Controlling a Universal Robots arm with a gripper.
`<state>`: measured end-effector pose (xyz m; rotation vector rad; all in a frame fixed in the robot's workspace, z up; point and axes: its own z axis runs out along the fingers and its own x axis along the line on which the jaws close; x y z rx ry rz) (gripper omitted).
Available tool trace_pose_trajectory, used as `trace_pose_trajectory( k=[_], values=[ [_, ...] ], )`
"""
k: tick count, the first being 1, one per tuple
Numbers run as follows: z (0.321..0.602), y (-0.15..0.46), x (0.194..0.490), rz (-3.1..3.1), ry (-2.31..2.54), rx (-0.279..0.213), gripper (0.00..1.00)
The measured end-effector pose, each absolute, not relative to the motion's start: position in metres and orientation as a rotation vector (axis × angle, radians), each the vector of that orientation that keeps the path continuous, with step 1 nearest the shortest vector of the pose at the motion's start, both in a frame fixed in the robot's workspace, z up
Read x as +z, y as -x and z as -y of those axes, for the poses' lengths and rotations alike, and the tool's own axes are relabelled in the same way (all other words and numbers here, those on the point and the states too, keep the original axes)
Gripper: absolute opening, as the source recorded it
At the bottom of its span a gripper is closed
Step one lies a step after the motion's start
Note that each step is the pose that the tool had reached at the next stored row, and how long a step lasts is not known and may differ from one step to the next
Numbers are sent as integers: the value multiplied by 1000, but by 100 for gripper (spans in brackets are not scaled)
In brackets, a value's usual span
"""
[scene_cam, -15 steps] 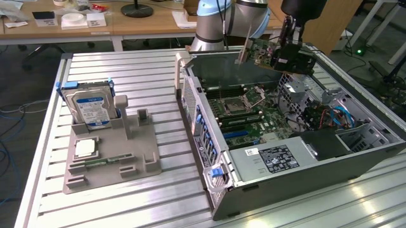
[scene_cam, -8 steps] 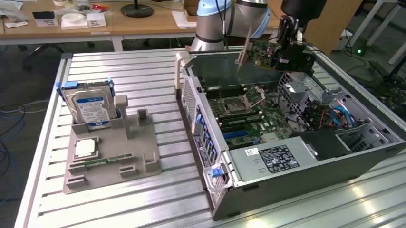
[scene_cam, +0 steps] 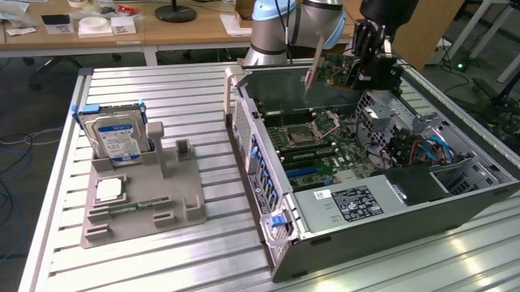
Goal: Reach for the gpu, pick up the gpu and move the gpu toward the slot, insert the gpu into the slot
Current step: 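Insert the gpu into the slot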
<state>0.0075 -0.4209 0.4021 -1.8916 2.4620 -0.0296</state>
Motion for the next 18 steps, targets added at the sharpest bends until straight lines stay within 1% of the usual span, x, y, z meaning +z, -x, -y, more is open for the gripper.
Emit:
trace_pose_trajectory(
  k=[8, 18],
  values=[
    [421, -8, 402, -2338, 2041, -26, 28],
    [421, -8, 402, -2282, 2103, -25, 28]
  ],
)
